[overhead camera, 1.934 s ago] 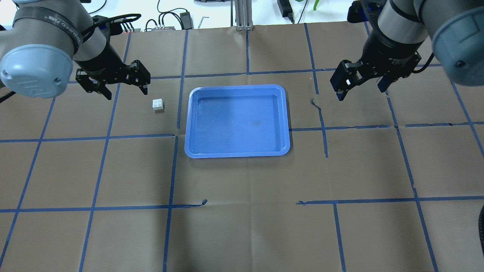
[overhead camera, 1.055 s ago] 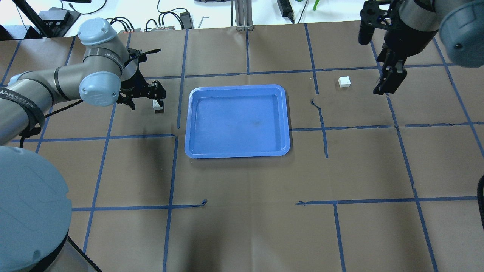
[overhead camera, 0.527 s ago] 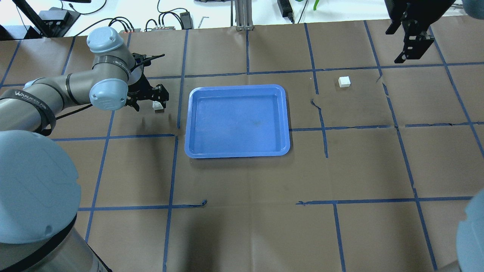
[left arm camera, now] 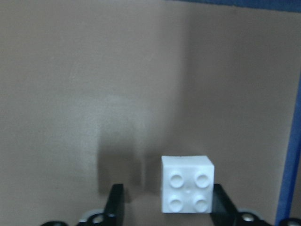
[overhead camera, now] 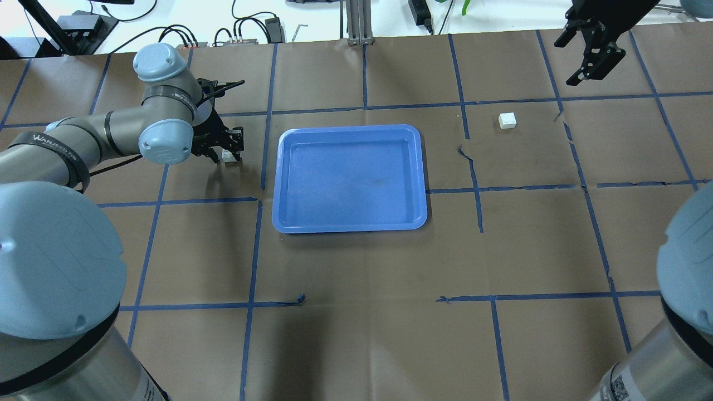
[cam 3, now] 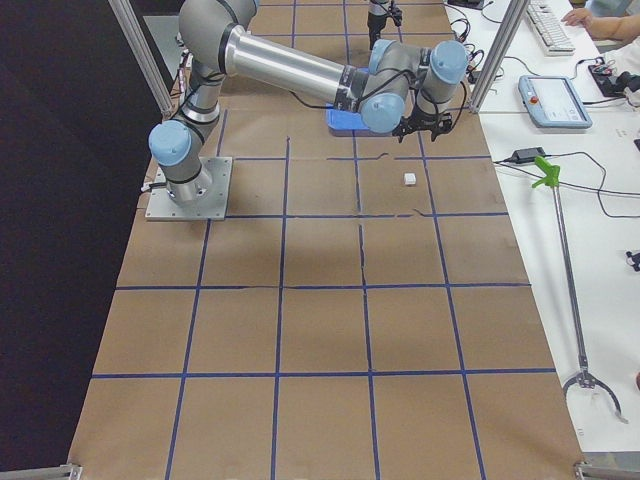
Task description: Assemble white blocks and place on blue tray
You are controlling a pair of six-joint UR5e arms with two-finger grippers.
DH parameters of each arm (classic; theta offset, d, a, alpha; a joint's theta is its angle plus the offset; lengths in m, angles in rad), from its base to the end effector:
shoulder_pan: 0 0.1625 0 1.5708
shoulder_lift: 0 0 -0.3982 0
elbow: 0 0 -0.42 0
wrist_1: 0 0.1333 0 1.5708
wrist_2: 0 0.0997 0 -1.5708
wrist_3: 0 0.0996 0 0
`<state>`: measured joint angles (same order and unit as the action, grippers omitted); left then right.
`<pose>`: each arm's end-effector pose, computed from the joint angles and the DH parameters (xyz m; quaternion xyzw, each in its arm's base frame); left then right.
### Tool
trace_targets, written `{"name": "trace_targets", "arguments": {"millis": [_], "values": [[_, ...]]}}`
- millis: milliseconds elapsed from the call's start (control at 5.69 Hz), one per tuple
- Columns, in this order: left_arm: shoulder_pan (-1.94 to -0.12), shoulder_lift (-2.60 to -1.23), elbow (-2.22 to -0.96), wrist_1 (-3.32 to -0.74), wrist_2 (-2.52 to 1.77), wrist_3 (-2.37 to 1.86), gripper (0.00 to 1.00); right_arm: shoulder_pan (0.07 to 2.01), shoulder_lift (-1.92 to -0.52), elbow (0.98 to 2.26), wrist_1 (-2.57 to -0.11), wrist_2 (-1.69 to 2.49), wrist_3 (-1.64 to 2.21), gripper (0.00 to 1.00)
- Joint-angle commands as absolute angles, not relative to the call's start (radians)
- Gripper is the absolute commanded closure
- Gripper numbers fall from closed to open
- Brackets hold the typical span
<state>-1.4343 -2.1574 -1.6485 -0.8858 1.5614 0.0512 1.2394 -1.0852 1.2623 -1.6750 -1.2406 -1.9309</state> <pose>-0.0442 -0.6650 0.1377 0.0426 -0.9990 0.0107 0.0037 -0.0685 -0.7081 0.3394 -0.7028 0.6912 -0.1333 0.1024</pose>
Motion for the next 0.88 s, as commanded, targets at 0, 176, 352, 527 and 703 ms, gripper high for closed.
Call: {"name": "trace_targets", "arguments": {"millis": [0,176,352,527,703], "values": [[-1.434,-2.148,-1.643,-0.885,1.565,0.051,1.00,1.149,-0.996,1.319,-1.690,-0.985,-2.044,0.00],[-1.434,-2.131,-1.640,-0.885,1.565,0.066,1.00,1.138,-0.942,1.342,-1.693,-0.888,-2.092,0.00],[-1.445,-2.094,-1.644,-0.885,1.563,0.121,1.00,1.138,-0.890,1.342,-1.695,-0.878,-2.149,0.00],[-1.501,-2.047,-1.670,-0.891,1.557,0.309,1.00,1.138,-0.834,1.339,-1.709,-0.877,-2.207,0.00],[-1.617,-2.021,-1.687,-0.897,1.568,0.412,1.00,1.140,-0.801,1.339,-1.741,-0.877,-2.213,0.00]]}}
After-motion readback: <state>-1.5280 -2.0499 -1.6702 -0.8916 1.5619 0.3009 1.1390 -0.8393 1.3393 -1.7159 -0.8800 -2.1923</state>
